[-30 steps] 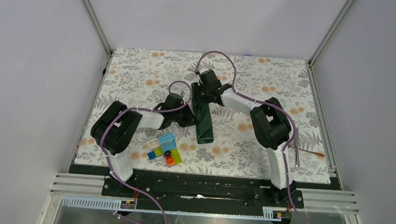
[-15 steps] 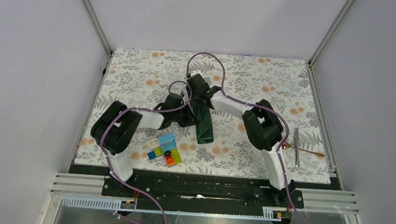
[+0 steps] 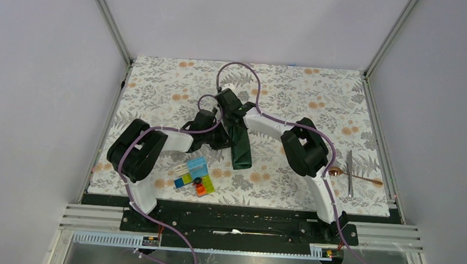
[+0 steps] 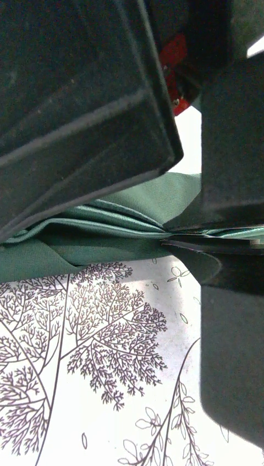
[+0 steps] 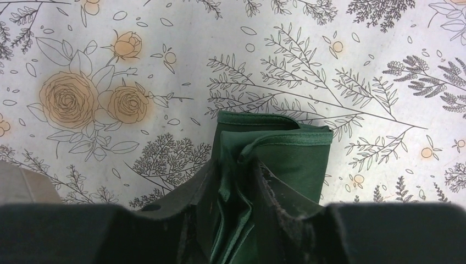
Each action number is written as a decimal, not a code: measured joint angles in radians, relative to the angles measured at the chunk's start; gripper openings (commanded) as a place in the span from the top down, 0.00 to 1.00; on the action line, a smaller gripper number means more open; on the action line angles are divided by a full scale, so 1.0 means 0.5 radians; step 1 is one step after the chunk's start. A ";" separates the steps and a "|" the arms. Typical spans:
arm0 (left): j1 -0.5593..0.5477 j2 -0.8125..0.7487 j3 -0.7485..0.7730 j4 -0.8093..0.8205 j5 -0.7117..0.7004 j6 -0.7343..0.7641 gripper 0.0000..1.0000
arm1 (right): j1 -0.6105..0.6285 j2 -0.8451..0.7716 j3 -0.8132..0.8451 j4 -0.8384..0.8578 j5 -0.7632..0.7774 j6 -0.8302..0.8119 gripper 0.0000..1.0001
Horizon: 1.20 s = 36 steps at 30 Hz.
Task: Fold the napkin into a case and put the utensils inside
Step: Pick up the top corner of the smaller rectangle folded napkin.
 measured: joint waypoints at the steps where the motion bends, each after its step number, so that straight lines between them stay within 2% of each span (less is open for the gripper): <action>1: 0.000 0.000 0.000 -0.001 -0.001 -0.001 0.91 | 0.002 0.000 0.000 -0.001 0.008 -0.003 0.73; 9: 0.001 0.000 -0.002 0.001 -0.001 -0.006 0.89 | 0.005 0.001 -0.018 0.035 0.050 0.014 1.00; 15: 0.002 -0.017 -0.043 0.060 0.003 -0.009 0.72 | 0.005 -0.005 -0.063 0.095 0.040 0.045 1.00; 18: 0.002 -0.083 -0.098 0.072 0.001 0.009 0.57 | 0.004 -0.039 -0.154 0.173 -0.018 0.087 1.00; 22: 0.024 -0.227 -0.192 0.044 -0.006 0.066 0.42 | -0.019 -0.137 -0.332 0.302 -0.146 0.185 1.00; 24: 0.056 -0.311 -0.256 0.027 -0.011 0.088 0.04 | -0.056 -0.186 -0.415 0.368 -0.243 0.261 1.00; 25: 0.080 -0.362 -0.296 0.024 -0.001 0.067 0.02 | -0.077 -0.202 -0.441 0.393 -0.277 0.290 1.00; 27: 0.122 -0.481 -0.339 0.014 -0.013 0.086 0.02 | -0.133 -0.238 -0.500 0.459 -0.353 0.359 1.00; 29: 0.167 -0.595 -0.377 -0.004 -0.039 0.085 0.07 | -0.186 -0.260 -0.542 0.511 -0.412 0.424 1.00; 30: 0.185 -0.644 -0.391 -0.021 -0.057 0.083 0.13 | -0.204 -0.262 -0.549 0.527 -0.432 0.446 1.00; 32: 0.219 -0.733 -0.404 -0.078 -0.096 0.085 0.32 | -0.234 -0.262 -0.557 0.552 -0.462 0.488 1.00; 36: 0.278 -0.831 -0.341 -0.254 -0.201 0.124 0.52 | -0.236 -0.262 -0.558 0.578 -0.499 0.529 1.00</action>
